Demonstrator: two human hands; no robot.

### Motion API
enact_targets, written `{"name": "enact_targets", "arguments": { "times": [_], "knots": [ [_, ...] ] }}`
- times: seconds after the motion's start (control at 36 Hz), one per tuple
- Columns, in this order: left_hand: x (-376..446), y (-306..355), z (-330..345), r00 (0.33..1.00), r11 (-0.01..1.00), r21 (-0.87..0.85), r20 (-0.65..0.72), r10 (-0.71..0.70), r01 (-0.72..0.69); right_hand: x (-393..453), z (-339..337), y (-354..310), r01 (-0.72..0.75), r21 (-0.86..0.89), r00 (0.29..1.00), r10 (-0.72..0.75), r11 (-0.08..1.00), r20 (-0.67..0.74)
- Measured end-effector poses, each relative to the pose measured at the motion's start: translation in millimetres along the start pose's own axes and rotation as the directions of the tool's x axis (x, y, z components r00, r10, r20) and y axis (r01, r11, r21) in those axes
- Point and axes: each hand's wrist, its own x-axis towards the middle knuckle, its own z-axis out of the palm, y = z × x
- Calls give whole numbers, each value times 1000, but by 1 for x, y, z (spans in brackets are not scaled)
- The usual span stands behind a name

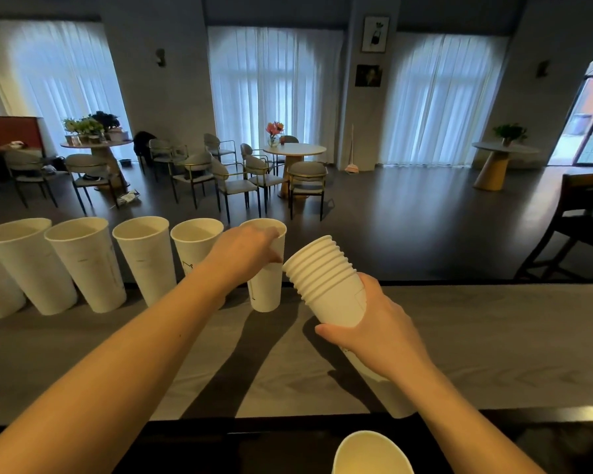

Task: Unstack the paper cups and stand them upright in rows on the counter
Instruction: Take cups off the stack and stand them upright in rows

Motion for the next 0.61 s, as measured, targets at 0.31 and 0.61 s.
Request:
{"name": "enact_targets", "arguments": {
  "times": [0.31,0.61],
  "knots": [
    [-38,42,-63,962,620,-777,239,131,109,-7,-11,-3,12,-1,1000,-12,1000,-17],
    [-45,61,-83,967,626,-776,211,144,76,-20,-27,5,40,-24,998,-41,999,-40]
  ]
}}
